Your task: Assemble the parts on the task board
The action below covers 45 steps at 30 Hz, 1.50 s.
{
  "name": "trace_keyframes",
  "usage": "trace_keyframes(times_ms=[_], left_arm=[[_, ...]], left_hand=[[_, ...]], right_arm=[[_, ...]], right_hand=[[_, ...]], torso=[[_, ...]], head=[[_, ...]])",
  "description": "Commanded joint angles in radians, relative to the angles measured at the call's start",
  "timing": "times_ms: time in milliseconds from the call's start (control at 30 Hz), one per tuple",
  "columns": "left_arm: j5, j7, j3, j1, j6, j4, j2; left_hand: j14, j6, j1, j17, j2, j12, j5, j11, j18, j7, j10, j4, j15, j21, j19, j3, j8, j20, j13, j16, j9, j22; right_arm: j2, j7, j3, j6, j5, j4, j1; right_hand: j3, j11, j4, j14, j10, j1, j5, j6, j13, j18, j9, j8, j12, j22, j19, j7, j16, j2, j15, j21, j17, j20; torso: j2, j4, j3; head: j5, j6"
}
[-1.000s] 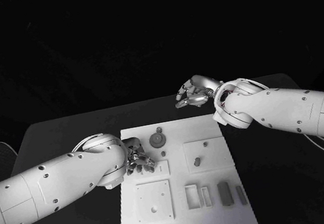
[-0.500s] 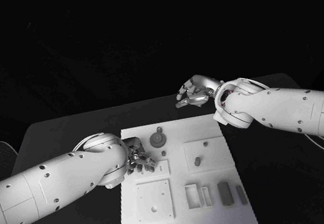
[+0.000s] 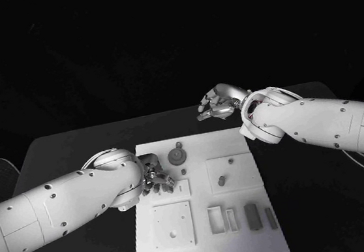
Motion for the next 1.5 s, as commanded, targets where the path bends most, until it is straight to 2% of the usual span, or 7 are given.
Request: trace_keyframes(times_ms=[33,400,433,467,700,1100,1500], left_arm=[[-0.002,-0.002,0.000,0.000,0.014,-0.002,0.005],[0.018,0.010,0.000,0.000,0.011,-0.011,0.012],[0.031,0.010,0.000,0.000,0.011,-0.013,0.012],[0.036,0.011,0.000,0.000,0.011,-0.015,0.012],[0.038,0.017,0.000,0.000,0.011,-0.021,0.012],[0.038,0.017,0.000,0.000,0.025,-0.020,0.012],[0.038,0.017,0.000,0.000,0.020,-0.021,0.012]], left_hand=[[0.003,0.002,-0.012,-0.002,-0.009,0.006,-0.005,-0.002,-0.002,0.004,-0.008,-0.057,-0.019,0.007,0.001,0.064,-0.003,-0.009,-0.002,0.006,0.001,0.021],[0.002,0.001,-0.032,-0.005,-0.017,0.008,-0.011,-0.002,-0.001,0.004,-0.010,-0.042,-0.019,0.007,-0.001,0.056,-0.003,-0.009,-0.003,0.008,0.004,0.021],[0.001,0.001,-0.041,-0.006,-0.017,0.009,-0.008,-0.002,-0.001,0.004,-0.010,-0.041,-0.019,0.008,-0.002,0.044,-0.003,-0.010,-0.003,0.009,0.005,0.022],[-0.002,-0.001,-0.063,-0.006,0.002,0.012,0.023,-0.003,0.000,0.004,-0.012,-0.061,-0.019,0.011,-0.005,-0.002,-0.001,-0.011,-0.002,0.013,0.010,0.023],[-0.005,-0.003,-0.089,-0.010,-0.004,0.013,0.012,-0.003,0.000,0.003,-0.014,-0.056,-0.020,0.010,-0.009,-0.027,-0.003,-0.011,-0.004,0.015,0.012,0.021],[-0.005,0.001,-0.045,-0.013,0.012,0.020,0.031,-0.005,0.001,0.002,-0.014,-0.100,-0.022,0.014,-0.007,-0.016,-0.003,-0.012,-0.004,0.023,0.016,0.021],[-0.004,0.005,-0.063,-0.014,-0.003,0.025,0.017,-0.006,0.001,0.000,-0.012,-0.089,-0.023,0.017,-0.003,-0.026,-0.002,-0.012,-0.003,0.028,0.018,0.021]], right_arm=[[-0.001,0.009,0.000,0.013,-0.009,0.002,0.000],[0.002,0.008,0.000,0.015,-0.009,-0.001,0.000],[0.003,0.008,0.000,0.015,-0.009,-0.002,0.000],[0.004,0.007,0.000,0.016,-0.009,-0.003,0.000],[0.009,0.007,0.000,0.020,-0.009,-0.007,0.000],[0.007,0.007,0.000,0.021,-0.008,-0.004,0.000],[0.006,0.007,0.000,0.022,-0.008,-0.002,0.000]], right_hand=[[-0.004,0.001,-0.004,-0.001,-0.006,0.001,0.005,0.005,-0.002,0.014,0.002,-0.006,-0.005,0.001,-0.006,0.005,-0.005,0.009,-0.007,-0.004,-0.002,0.001],[-0.004,0.001,-0.004,-0.001,-0.006,0.001,0.005,0.005,-0.001,0.014,0.002,-0.006,-0.005,0.001,-0.006,0.005,-0.005,0.009,-0.007,-0.004,-0.002,0.001],[-0.004,0.001,-0.004,-0.001,-0.006,0.001,0.005,0.005,-0.001,0.014,0.002,-0.006,-0.005,0.001,-0.006,0.005,-0.005,0.009,-0.007,-0.004,-0.002,0.001],[-0.004,0.001,-0.004,-0.001,-0.006,0.001,0.005,0.005,-0.001,0.014,0.002,-0.006,-0.005,0.001,-0.006,0.005,-0.005,0.009,-0.007,-0.004,-0.002,0.001],[-0.004,0.000,-0.004,-0.001,-0.006,0.001,0.005,0.005,-0.001,0.014,0.002,-0.006,-0.005,0.001,-0.006,0.005,-0.005,0.009,-0.007,-0.004,-0.002,0.001],[-0.004,0.000,-0.004,-0.001,-0.006,0.000,0.005,0.005,-0.001,0.014,0.002,-0.006,-0.004,0.001,-0.006,0.005,-0.005,0.010,-0.007,-0.004,-0.002,0.001],[-0.005,0.000,-0.003,-0.001,-0.006,0.000,0.004,0.005,-0.001,0.014,0.003,-0.006,-0.004,0.001,-0.006,0.005,-0.005,0.010,-0.007,-0.004,-0.002,0.001]], torso=[[0.000,-0.0004,0.0000],[0.001,-0.0006,-0.0002],[0.001,-0.0002,0.0001],[0.000,0.0000,0.0003],[0.000,0.0002,0.0005],[0.000,0.0001,-0.0007],[0.000,0.0004,-0.0012]], head=[[0.000,0.000],[-0.001,0.000],[-0.002,0.000],[-0.002,0.000],[-0.001,0.000],[-0.002,-0.002],[-0.001,-0.003]])
